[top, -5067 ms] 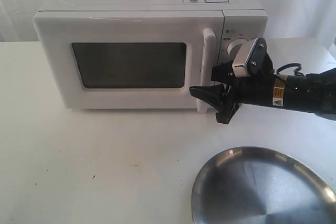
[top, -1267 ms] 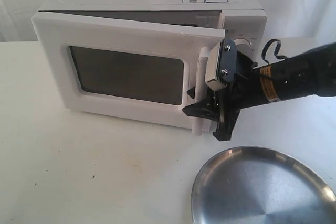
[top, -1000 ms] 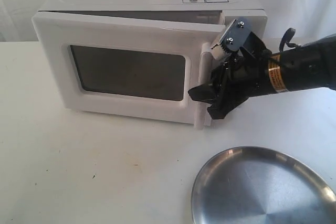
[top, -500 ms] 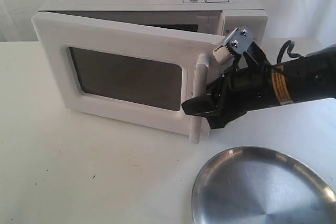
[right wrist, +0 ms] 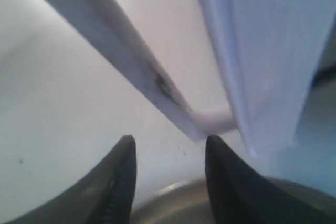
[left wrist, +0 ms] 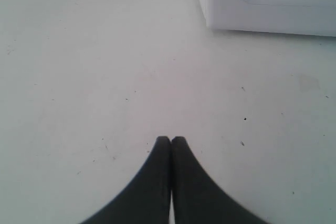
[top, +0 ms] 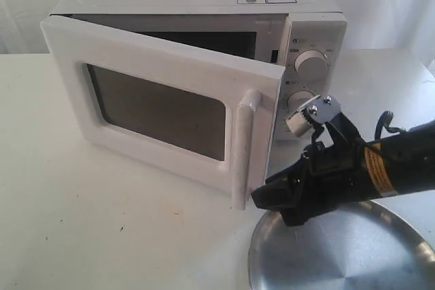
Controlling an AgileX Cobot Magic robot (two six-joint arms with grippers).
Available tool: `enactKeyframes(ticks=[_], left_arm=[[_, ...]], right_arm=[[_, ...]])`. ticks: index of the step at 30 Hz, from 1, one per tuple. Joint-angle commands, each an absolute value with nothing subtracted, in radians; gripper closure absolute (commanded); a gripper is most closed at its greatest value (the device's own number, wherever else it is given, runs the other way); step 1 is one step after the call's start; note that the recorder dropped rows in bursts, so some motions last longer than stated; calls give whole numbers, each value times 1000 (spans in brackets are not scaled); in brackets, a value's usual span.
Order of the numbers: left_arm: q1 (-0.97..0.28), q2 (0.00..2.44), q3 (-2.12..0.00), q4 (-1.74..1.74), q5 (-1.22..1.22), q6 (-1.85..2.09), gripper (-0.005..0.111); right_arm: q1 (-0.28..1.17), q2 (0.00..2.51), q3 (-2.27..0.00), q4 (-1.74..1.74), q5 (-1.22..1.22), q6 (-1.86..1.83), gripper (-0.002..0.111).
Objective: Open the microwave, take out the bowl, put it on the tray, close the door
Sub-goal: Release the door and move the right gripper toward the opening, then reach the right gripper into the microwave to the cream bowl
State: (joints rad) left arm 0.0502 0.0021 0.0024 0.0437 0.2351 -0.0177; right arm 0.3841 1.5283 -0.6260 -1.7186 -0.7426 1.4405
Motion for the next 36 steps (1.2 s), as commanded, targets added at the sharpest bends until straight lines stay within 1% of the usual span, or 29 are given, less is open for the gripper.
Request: enactKeyframes(ticks=[1,3,5,6,7,8,9,10,12,16,20,23,28,30,32,35,36], left_arm=[[46,0,0,38,233,-22,107],[46,0,0,38,233,-22,107],[46,0,0,38,233,-22,107],[46,0,0,38,233,-22,107],[46,0,0,38,233,-22,107],[46,0,0,38,233,-22,107],[46,0,0,38,233,-22,107],[46,0,0,38,233,-22,107],[46,0,0,38,233,-22,107],[46,0,0,38,233,-22,107],[46,0,0,38,233,-22,107],[46,0,0,38,233,-22,107],[46,0,0,38,233,-22,107],[46,0,0,38,233,-22,107],[46,0,0,38,233,-22,107],[46,0,0,38,233,-22,107],[46,0,0,38,233,-22,107]], right_arm=[[387,1444,-553,-1744,-694,1462,69],[387,1399,-548,-1744,-730,1456,72],[387,1334,-548,-1744,-683,1431,81],[387,1286,-548,-1744,-603,1412,88],[387,1237,-548,-1744,-451,1390,97],[387,1209,-555,-1680,-305,1361,104],[387,1190,-575,-1544,-201,1319,108],[387,1188,-600,-1470,-181,1285,108],[387,1205,-633,-1462,-328,1279,108],[387,1273,-675,-1466,-759,1240,108],[387,1321,-691,-1525,-1024,1188,108],[387,1325,-691,-1523,-992,1135,108],[387,1335,-691,-1374,-683,1084,108],[387,1353,-691,-1263,-648,1002,106],[389,1386,-691,-1136,-688,866,100],[429,1449,-691,-950,-756,664,84],[454,1475,-691,-871,-783,594,76]])
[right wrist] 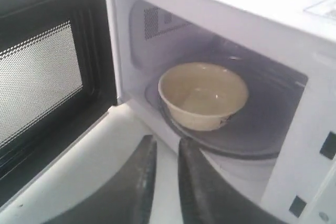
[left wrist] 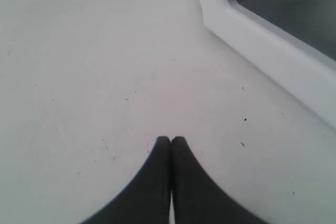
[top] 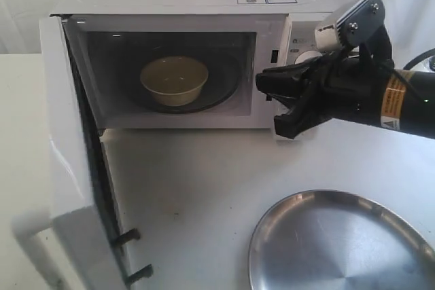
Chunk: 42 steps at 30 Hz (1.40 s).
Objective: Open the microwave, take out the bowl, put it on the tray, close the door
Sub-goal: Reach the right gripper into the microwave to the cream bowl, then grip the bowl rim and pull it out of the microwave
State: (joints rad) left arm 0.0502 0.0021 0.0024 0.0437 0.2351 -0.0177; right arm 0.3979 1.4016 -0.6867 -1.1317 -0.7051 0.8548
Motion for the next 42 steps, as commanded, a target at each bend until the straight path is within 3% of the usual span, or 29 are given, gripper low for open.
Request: enactKeyframes(ticks=[1,5,21,24,29,35,42], left_arm=[[46,0,0,38,233,-22,107],[46,0,0,38,233,-22,107],[46,0,0,38,233,-22,107],[46,0,0,38,233,-22,107],[46,0,0,38,233,-22,107],[46,0,0,38,233,-22,107],[46,0,0,38,233,-22,107]], right_arm=[[483,1506,-697,-807,-812,514,68],[597,1646,-781,-699,-832,208,46],[709,2157,-1359,-699,-461,128,46],[711,2199,-1417,-699,-397,162,56],[719,2203,-1437,-722,-338,157,109],[760,2116,-1395,-774,-331,195,108],[830,1915,-1216,-1351,-249,694,108]])
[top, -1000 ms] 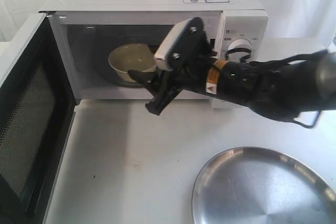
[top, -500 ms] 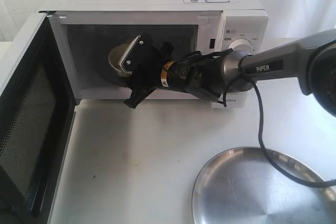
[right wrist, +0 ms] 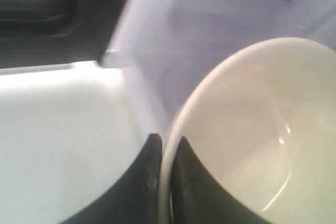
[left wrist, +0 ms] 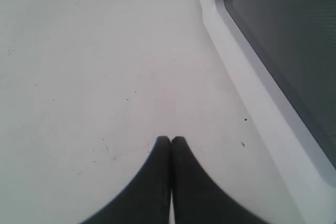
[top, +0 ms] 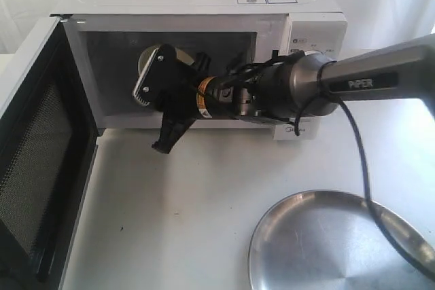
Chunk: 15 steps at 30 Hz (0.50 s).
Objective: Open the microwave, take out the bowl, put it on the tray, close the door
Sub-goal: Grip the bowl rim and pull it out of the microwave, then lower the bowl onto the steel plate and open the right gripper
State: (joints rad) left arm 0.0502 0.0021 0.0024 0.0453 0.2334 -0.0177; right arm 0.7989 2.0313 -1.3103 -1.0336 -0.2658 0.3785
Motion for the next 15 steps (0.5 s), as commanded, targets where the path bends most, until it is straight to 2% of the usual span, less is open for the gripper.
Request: enactKeyframes(ticks=[1,5,12,15], left_arm=[[46,0,0,38,233,-22,107],[46,0,0,38,233,-22,107],[46,0,0,38,233,-22,107],[46,0,0,38,233,-22,107]], right_arm=[[832,1886,-1188,-1430,-254,783,108],[837,1727,-1032,-1744,-259,1219,108],[837,1444,-673,-1744,-100,1485,108],[837,1355,-505,-1744,92,1620,108]])
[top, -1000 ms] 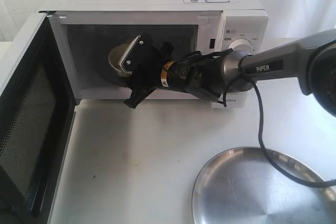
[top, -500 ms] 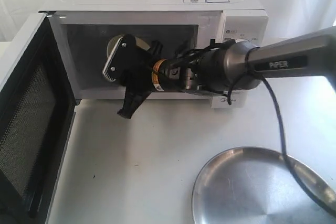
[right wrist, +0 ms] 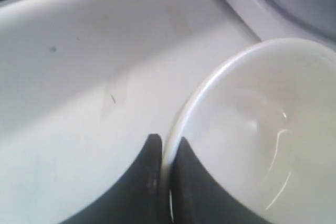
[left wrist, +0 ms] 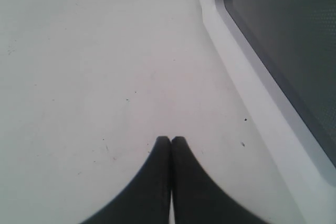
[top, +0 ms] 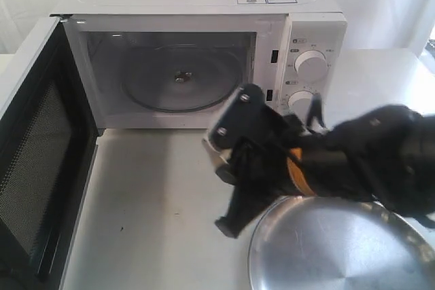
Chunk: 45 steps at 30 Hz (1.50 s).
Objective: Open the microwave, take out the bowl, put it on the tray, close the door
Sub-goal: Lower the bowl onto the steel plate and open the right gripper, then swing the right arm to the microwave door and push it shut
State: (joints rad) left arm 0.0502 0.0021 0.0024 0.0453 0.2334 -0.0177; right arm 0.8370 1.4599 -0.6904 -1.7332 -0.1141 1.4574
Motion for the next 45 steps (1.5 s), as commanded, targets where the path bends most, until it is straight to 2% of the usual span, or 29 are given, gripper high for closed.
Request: enactKeyframes(ticks=[1,5,11,14,20,22,26,28,31,33,35,41,45], left_arm=[[46,0,0,38,233,-22,107],[46,0,0,38,233,-22,107],[46,0,0,38,233,-22,107],[46,0,0,38,233,-22,107],[46,0,0,38,233,-22,107],[46,0,0,38,233,-22,107],[46,0,0,38,233,-22,107],[46,0,0,38,233,-22,107],[46,0,0,38,233,-22,107],[46,0,0,38,233,-22,107],[46,0,0,38,233,-22,107],[46,0,0,38,233,-22,107],[46,0,0,38,233,-22,107]], right_arm=[[837,1334,-454,-1744,155,1659,108],[837,1313,-331,-1744,267,1754,108],[837,1317,-300,-1744,335,1758,105],[837,1317,-307,-1744,364,1758,93],[837,1315,-331,-1744,369,1758,57],[837,1314,-381,-1744,313,1758,54],[837,1292,-548,-1744,127,1756,54],[842,1289,-653,-1744,44,1756,60],[893,1309,-846,-1744,-37,1756,80],[961,1344,-984,-1744,-55,1749,98],[1038,1403,-1109,-1744,-55,1690,108],[1298,1679,-1467,-1744,-43,1271,108],[1416,1901,-1669,-1744,146,1005,108]])
